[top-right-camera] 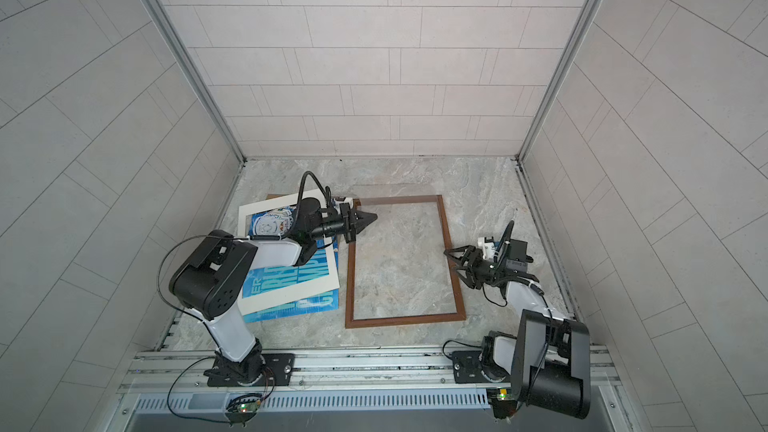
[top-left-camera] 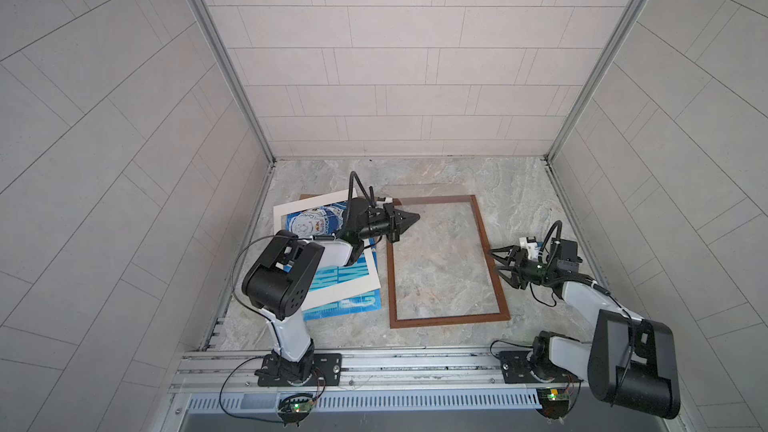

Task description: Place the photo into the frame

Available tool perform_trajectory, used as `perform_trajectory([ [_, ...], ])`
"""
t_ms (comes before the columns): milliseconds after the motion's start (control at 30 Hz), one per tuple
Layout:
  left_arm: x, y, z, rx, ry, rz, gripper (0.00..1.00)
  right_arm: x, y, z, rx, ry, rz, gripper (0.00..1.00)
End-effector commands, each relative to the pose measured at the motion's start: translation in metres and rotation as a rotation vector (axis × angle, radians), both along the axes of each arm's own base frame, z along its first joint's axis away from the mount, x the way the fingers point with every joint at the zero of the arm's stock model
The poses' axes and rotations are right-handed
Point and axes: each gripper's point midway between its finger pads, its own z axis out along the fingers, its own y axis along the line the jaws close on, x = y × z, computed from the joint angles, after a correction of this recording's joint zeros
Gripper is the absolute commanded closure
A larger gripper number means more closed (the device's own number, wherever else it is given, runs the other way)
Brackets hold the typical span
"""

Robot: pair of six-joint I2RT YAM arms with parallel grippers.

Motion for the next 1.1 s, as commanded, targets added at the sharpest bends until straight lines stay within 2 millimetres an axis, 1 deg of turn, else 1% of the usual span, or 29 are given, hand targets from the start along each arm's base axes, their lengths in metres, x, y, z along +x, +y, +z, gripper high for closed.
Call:
perform_trajectory([
  [0, 0.007, -0.006, 0.072, -0.048, -0.164, -0.001, 1.00, 0.004, -0.022, 0.009, -0.076, -0.023, -0.083, 0.32],
  [100, 0.013, -0.018, 0.103, -0.041, -0.225, -0.018, 1.00, 0.005, -0.043, 0.015, -0.138, -0.049, -0.174, 0.31],
  [200, 0.016, -0.038, 0.140, -0.082, -0.295, -0.044, 1.00, 0.004, -0.062, 0.015, -0.184, -0.051, -0.251, 0.31],
  [333, 0.011, -0.069, 0.187, -0.158, -0.407, -0.091, 1.00, -0.003, -0.079, -0.002, -0.227, 0.001, -0.327, 0.31],
  [400, 0.004, -0.078, 0.209, -0.212, -0.478, -0.108, 1.00, -0.006, -0.084, -0.008, -0.220, 0.013, -0.349, 0.31],
  [433, 0.000, -0.079, 0.216, -0.235, -0.507, -0.114, 1.00, -0.008, -0.087, -0.009, -0.217, 0.015, -0.360, 0.31],
  [467, -0.004, -0.079, 0.218, -0.248, -0.528, -0.120, 1.00, -0.010, -0.092, -0.011, -0.212, 0.021, -0.379, 0.31],
  [500, -0.006, -0.078, 0.214, -0.249, -0.541, -0.126, 1.00, -0.013, -0.097, -0.013, -0.200, 0.027, -0.404, 0.31],
  [533, -0.007, -0.078, 0.206, -0.242, -0.544, -0.127, 1.00, -0.016, -0.103, -0.015, -0.190, 0.031, -0.431, 0.31],
  [567, -0.007, -0.076, 0.191, -0.227, -0.532, -0.124, 1.00, -0.018, -0.108, -0.017, -0.185, 0.033, -0.454, 0.31],
  [633, -0.012, -0.073, 0.165, -0.212, -0.506, -0.127, 1.00, -0.021, -0.113, -0.020, -0.176, 0.039, -0.471, 0.31],
  [733, -0.017, -0.067, 0.099, -0.107, -0.424, -0.123, 1.00, -0.022, -0.115, -0.024, -0.170, 0.054, -0.476, 0.31],
  [767, -0.018, -0.064, 0.071, -0.047, -0.391, -0.125, 1.00, -0.022, -0.115, -0.025, -0.167, 0.057, -0.475, 0.31],
  [800, -0.021, -0.063, 0.048, 0.004, -0.364, -0.130, 1.00, -0.023, -0.115, -0.027, -0.164, 0.064, -0.474, 0.31],
  [900, -0.029, -0.054, -0.013, 0.141, -0.297, -0.139, 1.00, -0.025, -0.111, -0.033, -0.156, 0.085, -0.454, 0.31],
  [967, -0.036, -0.047, -0.046, 0.235, -0.254, -0.150, 1.00, -0.028, -0.108, -0.038, -0.151, 0.101, -0.434, 0.31],
  [1000, -0.041, -0.043, -0.059, 0.274, -0.235, -0.157, 1.00, -0.029, -0.105, -0.040, -0.151, 0.104, -0.416, 0.30],
  [1067, -0.047, -0.036, -0.074, 0.320, -0.221, -0.163, 1.00, -0.029, -0.096, -0.042, -0.148, 0.095, -0.361, 0.27],
])
